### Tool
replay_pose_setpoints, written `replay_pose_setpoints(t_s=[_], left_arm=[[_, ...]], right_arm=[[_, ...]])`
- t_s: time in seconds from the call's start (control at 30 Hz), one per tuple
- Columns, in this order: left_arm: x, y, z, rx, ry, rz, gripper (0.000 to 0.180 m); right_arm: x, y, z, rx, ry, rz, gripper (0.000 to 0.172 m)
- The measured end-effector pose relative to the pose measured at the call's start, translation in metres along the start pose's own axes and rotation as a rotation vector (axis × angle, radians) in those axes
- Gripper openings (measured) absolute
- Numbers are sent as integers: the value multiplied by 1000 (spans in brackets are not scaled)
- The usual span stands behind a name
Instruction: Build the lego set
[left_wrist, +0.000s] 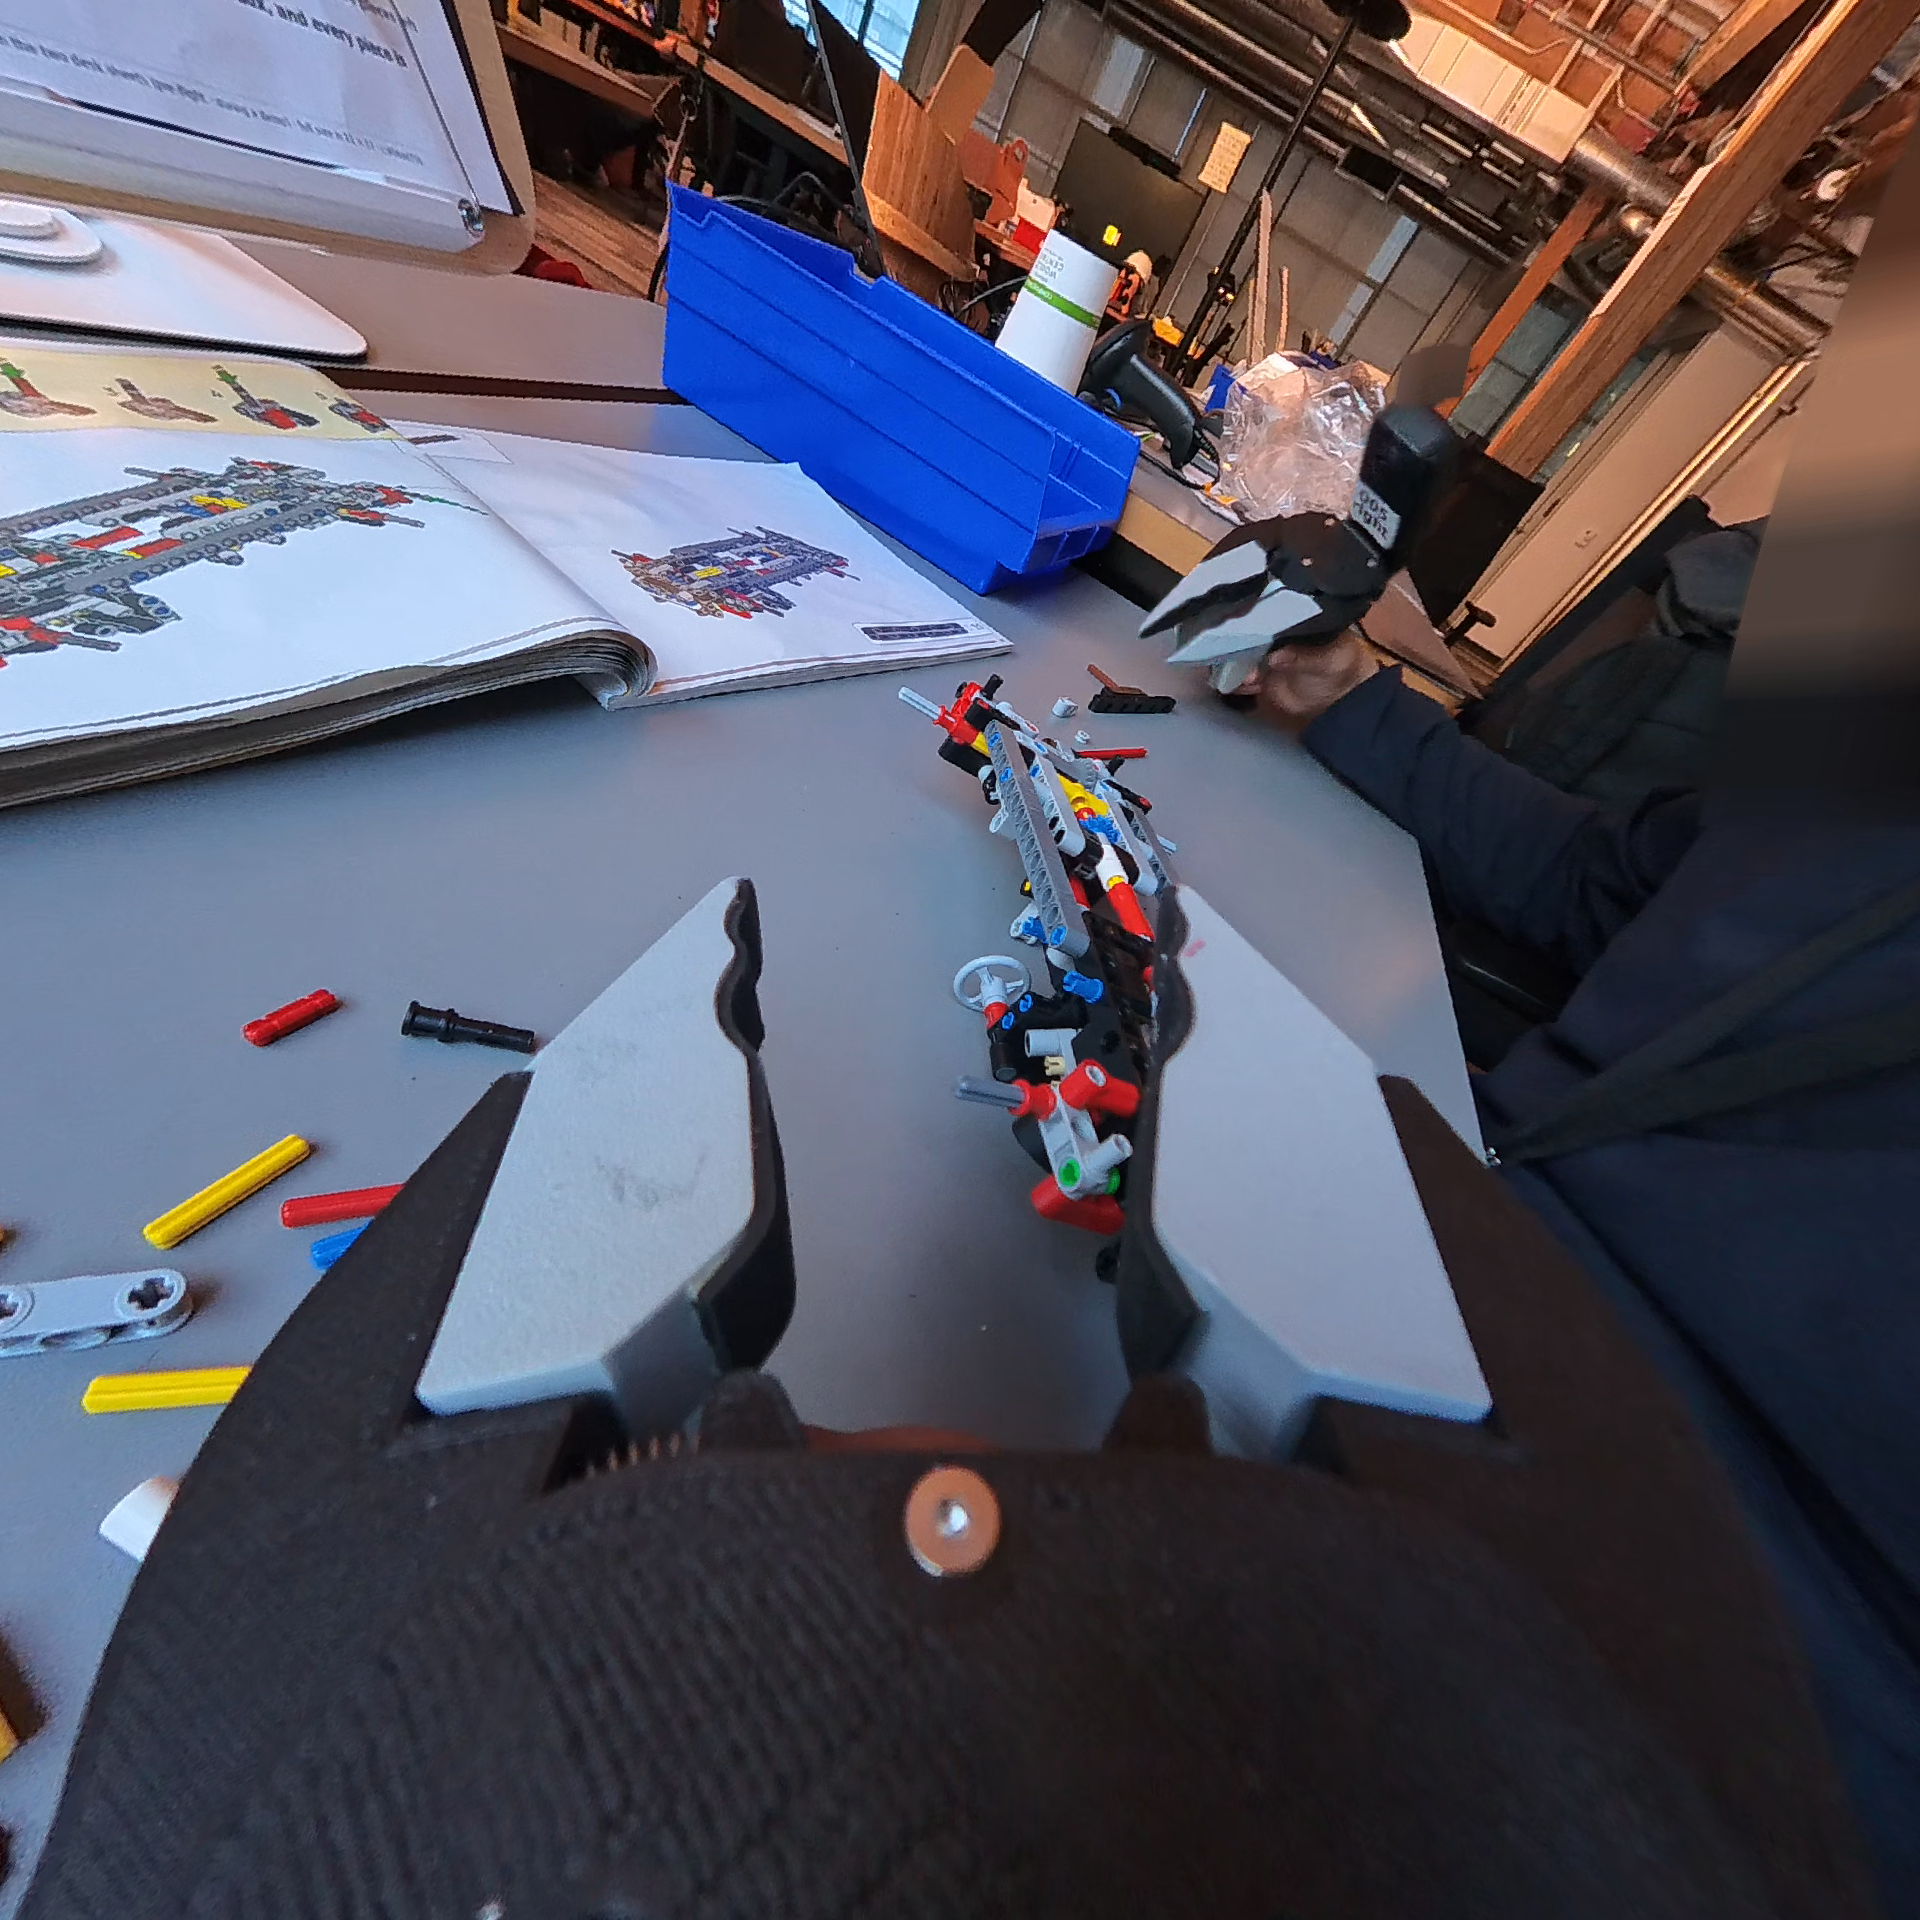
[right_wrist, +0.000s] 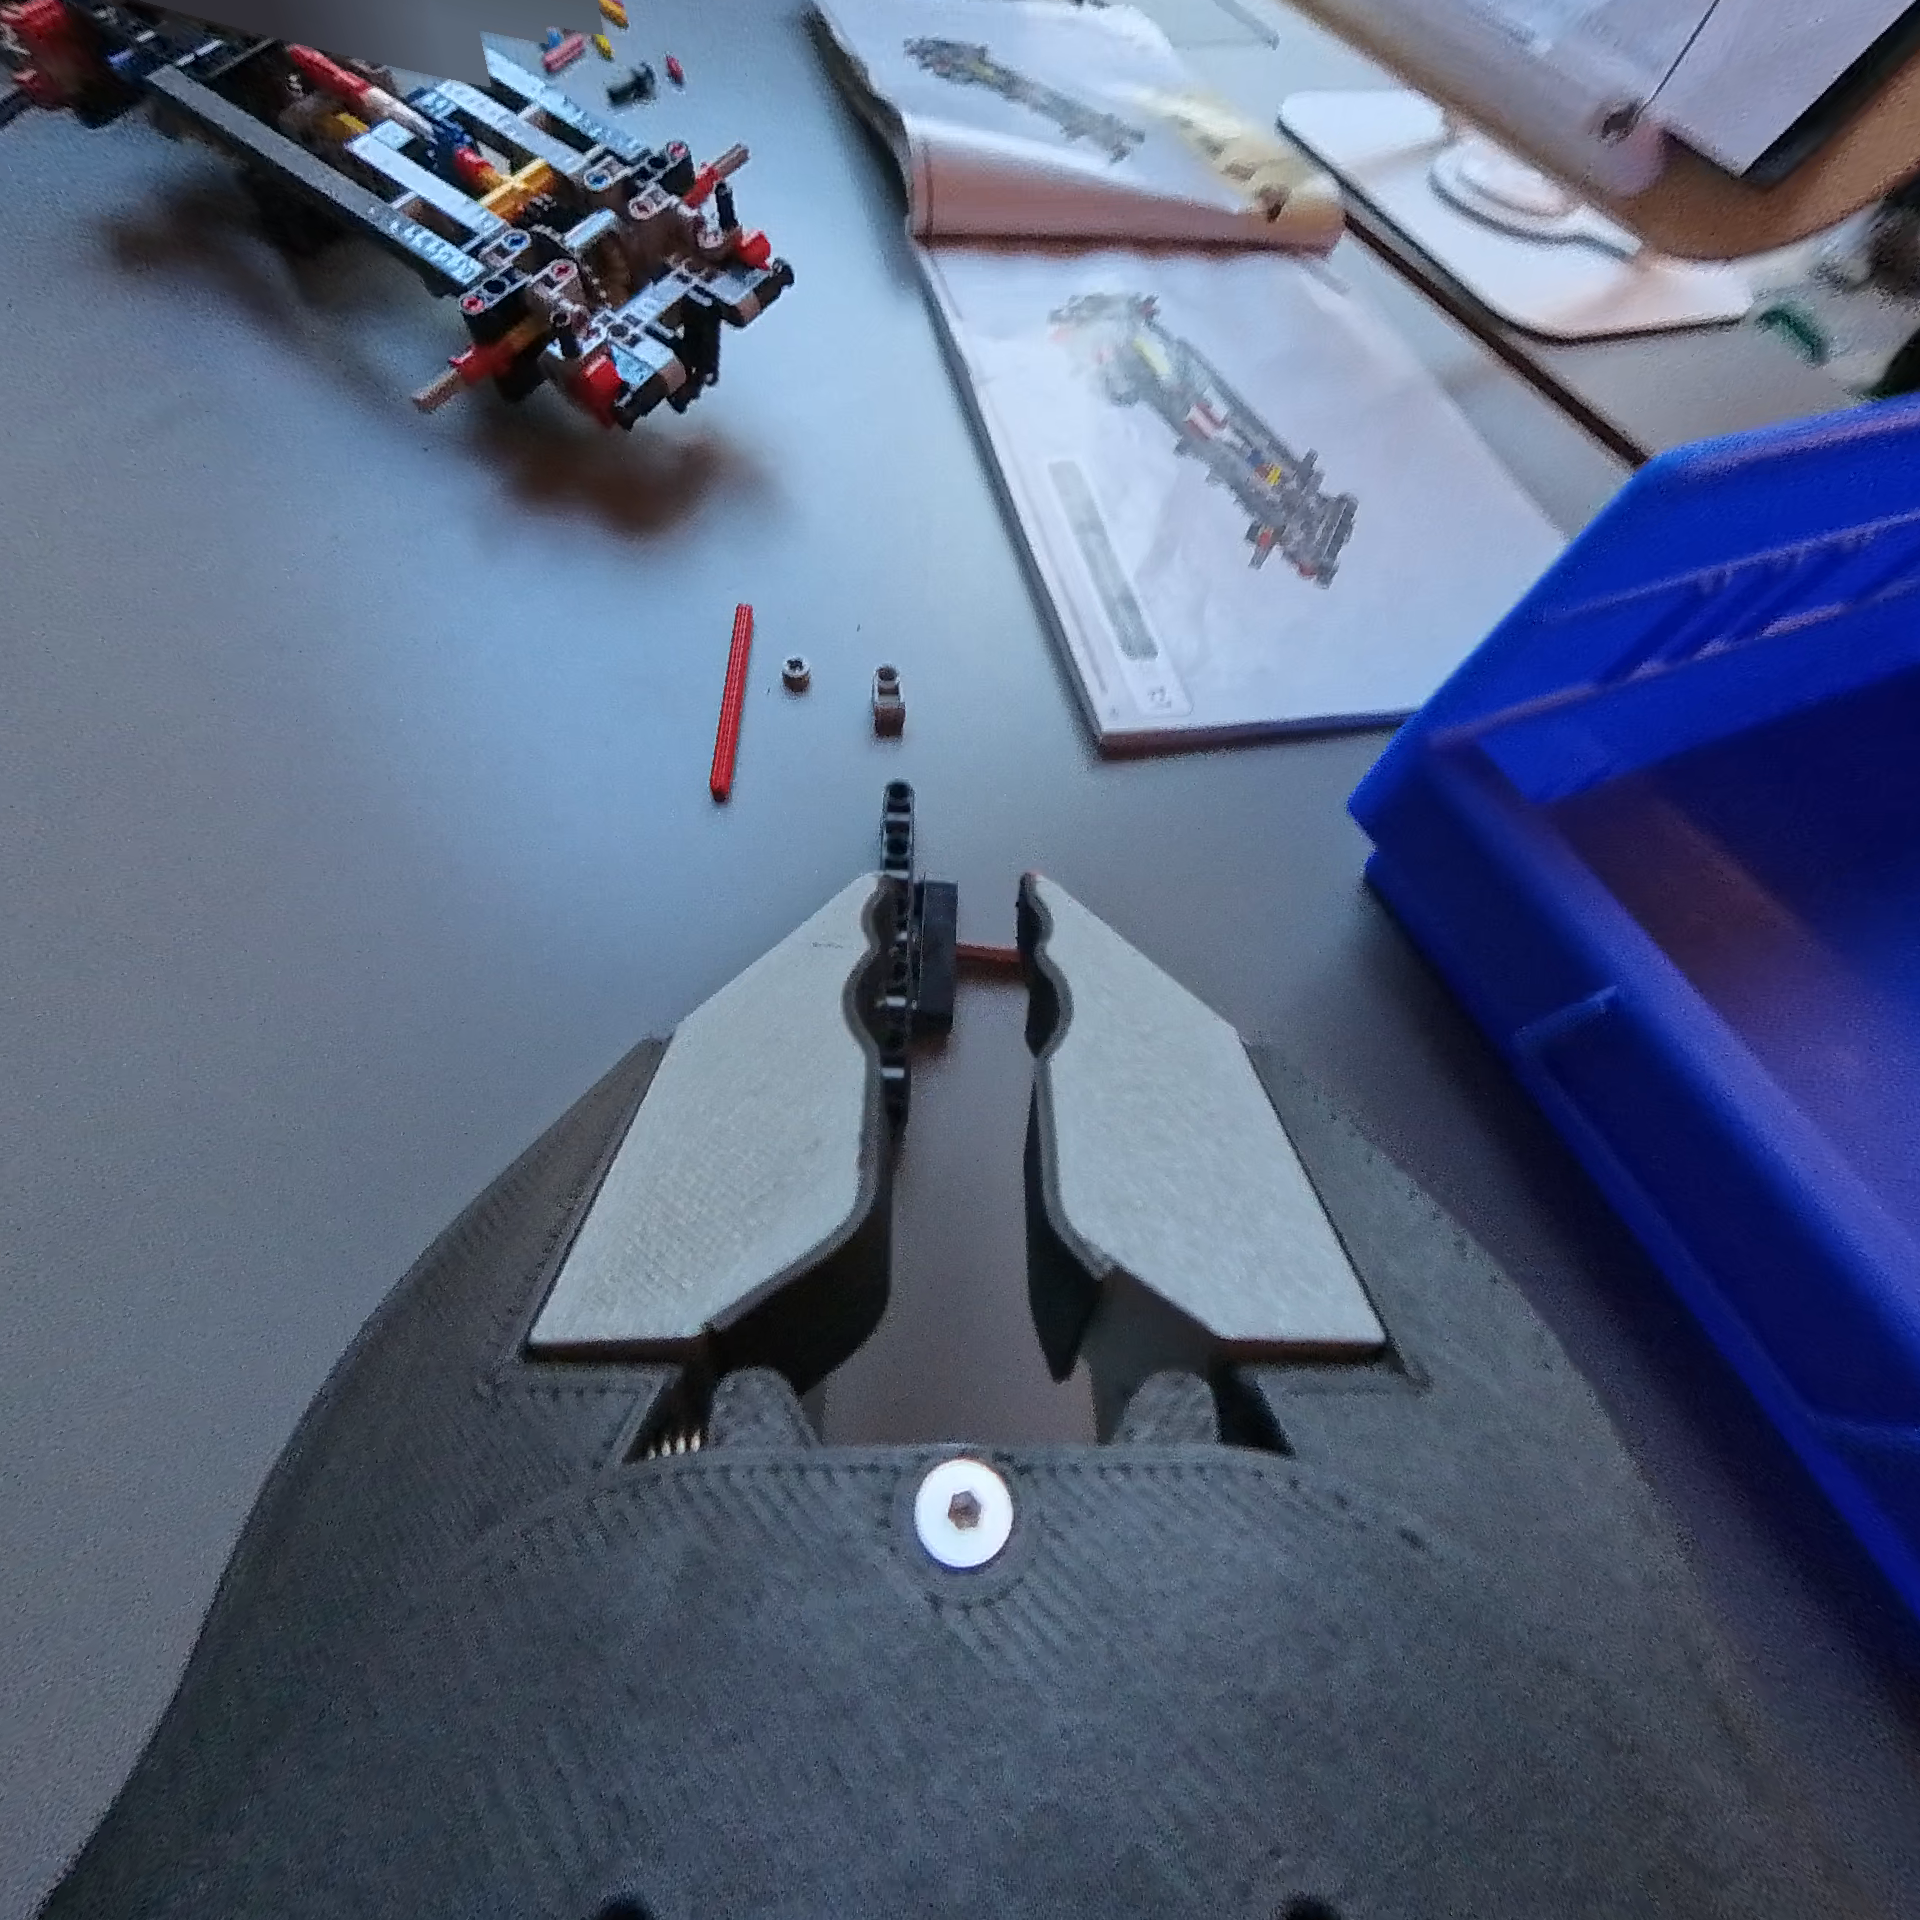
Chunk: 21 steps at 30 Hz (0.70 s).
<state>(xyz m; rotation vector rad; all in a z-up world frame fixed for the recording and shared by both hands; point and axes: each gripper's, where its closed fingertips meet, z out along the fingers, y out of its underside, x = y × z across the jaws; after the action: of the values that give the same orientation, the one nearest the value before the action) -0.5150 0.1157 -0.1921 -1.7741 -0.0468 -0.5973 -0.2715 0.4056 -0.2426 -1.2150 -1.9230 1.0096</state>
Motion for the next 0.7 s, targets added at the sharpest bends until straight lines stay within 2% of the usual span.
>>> replay_pose_setpoints(t_s=[0.1,0.2,0.4,0.5,0.7], left_arm=[[0,0,0,-1,-1,-1,74],[0,0,0,-1,0,-4,74],[-1,1,1,-9,2,-6,74],[-1,1,0,-10,1,-12,73],[-2,2,2,-24,18,-36,73]], right_arm=[[1,15,-5,-67,-22,28,25],[0,30,-4,-157,1,-29,25],[-4,30,-3,-158,-16,-44,18],[-8,33,-2,-175,-46,-59,0],[-7,32,0,-175,-64,-46,0]])
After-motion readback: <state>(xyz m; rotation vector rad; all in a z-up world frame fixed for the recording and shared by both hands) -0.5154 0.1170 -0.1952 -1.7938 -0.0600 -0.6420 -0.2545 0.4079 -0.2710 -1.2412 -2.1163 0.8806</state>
